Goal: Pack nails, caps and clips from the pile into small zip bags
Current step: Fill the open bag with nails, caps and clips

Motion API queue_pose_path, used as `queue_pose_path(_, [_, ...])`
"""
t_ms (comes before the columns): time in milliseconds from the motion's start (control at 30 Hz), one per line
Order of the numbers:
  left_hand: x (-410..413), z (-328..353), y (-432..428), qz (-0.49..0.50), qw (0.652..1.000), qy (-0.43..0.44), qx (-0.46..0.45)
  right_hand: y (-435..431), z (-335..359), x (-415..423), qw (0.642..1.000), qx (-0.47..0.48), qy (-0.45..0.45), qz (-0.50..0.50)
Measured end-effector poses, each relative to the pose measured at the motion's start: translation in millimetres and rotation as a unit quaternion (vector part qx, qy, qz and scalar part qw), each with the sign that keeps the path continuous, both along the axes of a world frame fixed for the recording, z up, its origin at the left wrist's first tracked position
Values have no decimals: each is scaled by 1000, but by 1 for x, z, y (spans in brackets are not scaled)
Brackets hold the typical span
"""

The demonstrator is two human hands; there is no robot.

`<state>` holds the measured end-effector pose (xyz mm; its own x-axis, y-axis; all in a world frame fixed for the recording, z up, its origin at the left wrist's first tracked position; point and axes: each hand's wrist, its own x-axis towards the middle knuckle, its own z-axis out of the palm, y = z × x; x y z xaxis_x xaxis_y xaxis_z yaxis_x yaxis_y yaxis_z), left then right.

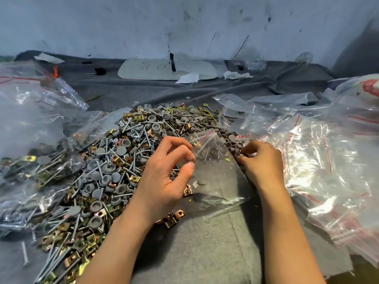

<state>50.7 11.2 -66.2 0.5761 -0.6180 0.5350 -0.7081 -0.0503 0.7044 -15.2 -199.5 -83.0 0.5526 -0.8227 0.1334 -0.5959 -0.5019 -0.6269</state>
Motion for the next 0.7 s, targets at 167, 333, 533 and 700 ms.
queue_pose_path(167, [0,1,-1,-4,1000,-6,3,6,12,-4,981,49,-184,18])
queue_pose_path(333, [-1,-1,-3,-24,998,-31,47,33,57,-16,893,57,-409,180])
queue_pose_path(533, [-2,-2,-3,-46,997,-50,42,67,74,-15,896,-51,-302,322])
queue_pose_path(700, [-1,-1,-1,-19,999,-27,28,44,62,-11,904,59,-388,168])
